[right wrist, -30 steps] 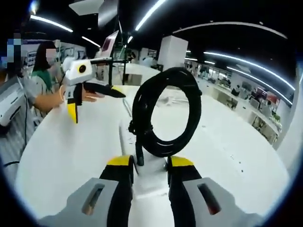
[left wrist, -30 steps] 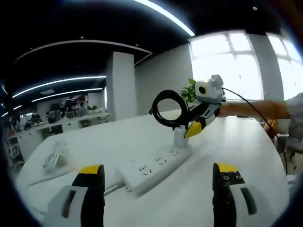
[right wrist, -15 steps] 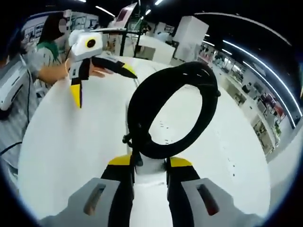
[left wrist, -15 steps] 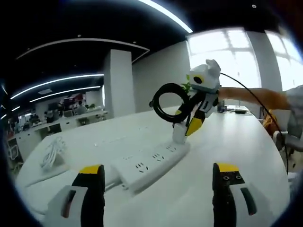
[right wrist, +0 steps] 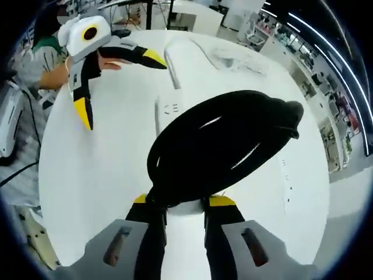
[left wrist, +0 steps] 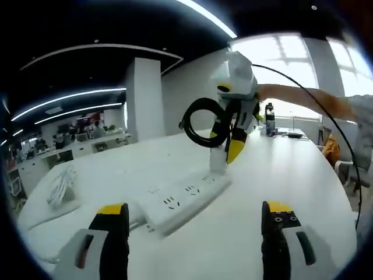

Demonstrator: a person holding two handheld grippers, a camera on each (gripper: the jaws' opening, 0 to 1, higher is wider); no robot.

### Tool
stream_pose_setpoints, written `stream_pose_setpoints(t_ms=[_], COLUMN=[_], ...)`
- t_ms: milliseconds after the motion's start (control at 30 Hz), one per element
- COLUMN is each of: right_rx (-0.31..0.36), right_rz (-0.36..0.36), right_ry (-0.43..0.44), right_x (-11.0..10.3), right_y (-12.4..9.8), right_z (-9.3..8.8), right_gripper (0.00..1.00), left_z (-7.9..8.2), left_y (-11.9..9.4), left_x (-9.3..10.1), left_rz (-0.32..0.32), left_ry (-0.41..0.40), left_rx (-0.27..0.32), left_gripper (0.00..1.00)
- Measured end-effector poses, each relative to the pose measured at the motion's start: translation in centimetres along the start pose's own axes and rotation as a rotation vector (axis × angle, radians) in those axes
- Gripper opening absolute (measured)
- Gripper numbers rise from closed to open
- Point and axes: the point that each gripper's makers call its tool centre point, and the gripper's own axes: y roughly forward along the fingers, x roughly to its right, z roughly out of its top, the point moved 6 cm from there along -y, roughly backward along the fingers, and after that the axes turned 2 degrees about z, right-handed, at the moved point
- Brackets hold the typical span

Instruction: Straighten the power strip on the desk, plug the charger into it

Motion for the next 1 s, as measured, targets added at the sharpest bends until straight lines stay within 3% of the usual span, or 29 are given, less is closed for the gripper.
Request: stream_pose_setpoints(t_ms=[300, 400, 533, 800, 900, 1000], right_rx=[-0.078, -0.073, -0.126, -0.157, -0.197, -0.210], right_rz=[0.035, 0.063, 0.098, 0.197, 0.128, -0.058], right_ry=[-0.013, 0.006, 0.002, 0.063, -0.010, -0.141], right_x=[0.0, 0.3, 0.6, 1.4, 0.6, -1.2], right_y=[0.1, 0.1, 0.3, 0.6, 0.5, 0.4], right_z=[0.0, -0.2, 0.1, 0.0, 0.3, 0.2], right_gripper=[0.21, 0.21, 0.21, 0.21, 0.20, 0.20], left_z=[-0.1, -0.1, -0.1, -0.2, -0.2, -0.1], left_y=[0.0, 0.0, 0.1, 0.0, 0.0, -0.1], left_x=[0.1, 0.2, 0.5, 0.5, 0.4, 0.3], left_rz=[-0.011, -0.020, -0.041, -0.038, -0.036, -0.033], left_ry=[-0.002, -0.010, -0.032, -0.034, -0.035, -0.039], left_rx=[-0.003, -0.004, 0.004, 0.001, 0.001, 0.006], left_gripper=[0.96, 0.96, 0.96, 0.96, 0.96, 0.96])
